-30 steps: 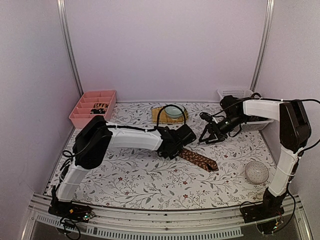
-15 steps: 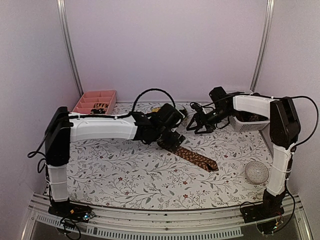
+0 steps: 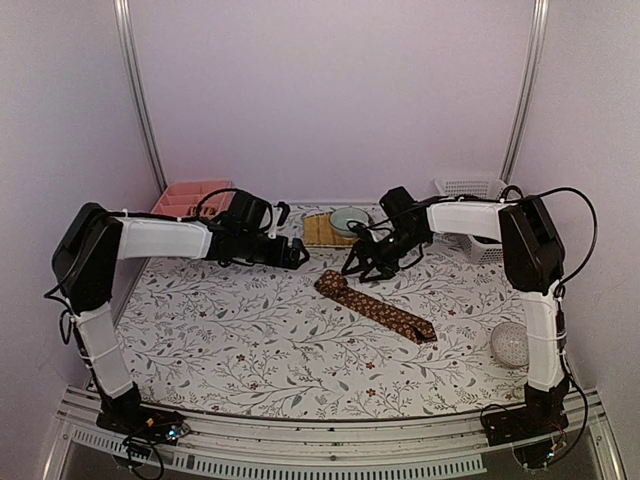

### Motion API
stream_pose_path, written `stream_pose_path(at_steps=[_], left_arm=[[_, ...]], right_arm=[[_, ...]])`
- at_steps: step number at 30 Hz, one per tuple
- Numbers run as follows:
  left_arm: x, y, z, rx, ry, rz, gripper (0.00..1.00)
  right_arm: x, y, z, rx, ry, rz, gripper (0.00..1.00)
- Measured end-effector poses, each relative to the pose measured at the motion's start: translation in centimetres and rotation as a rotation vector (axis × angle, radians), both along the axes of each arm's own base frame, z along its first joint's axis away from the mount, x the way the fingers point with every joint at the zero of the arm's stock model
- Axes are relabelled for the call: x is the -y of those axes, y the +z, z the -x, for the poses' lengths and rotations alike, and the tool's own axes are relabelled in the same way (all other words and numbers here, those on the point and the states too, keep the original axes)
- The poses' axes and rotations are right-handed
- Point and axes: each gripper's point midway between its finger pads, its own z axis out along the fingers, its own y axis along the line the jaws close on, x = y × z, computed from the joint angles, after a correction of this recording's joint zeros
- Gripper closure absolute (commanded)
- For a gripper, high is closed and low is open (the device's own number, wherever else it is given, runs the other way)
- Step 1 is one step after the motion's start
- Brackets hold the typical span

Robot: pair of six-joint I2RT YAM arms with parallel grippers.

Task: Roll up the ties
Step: Roll the tie at the center of the board.

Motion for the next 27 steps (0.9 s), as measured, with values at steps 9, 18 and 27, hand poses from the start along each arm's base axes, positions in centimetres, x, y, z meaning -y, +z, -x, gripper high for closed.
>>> stream_pose_path(at_steps=[9, 18, 27], left_arm=[[3.0, -6.5, 0.4, -0.186, -0.111, 0.121, 0.10], [5.4, -5.6, 0.2, -0.192, -0.187, 0.239, 0.13], [6.5, -7.1, 0.8, -0.245, -0.224, 0.306, 0.14]], right_arm=[[-1.6, -2.0, 0.1, -0.055, -0.014, 0.005, 0.43], [-2.4, -3.4, 0.2, -0.121, -0.018, -0.022, 0.55], [-2.6, -4.0, 0.4, -0.149, -0.013, -0.033, 0.67]])
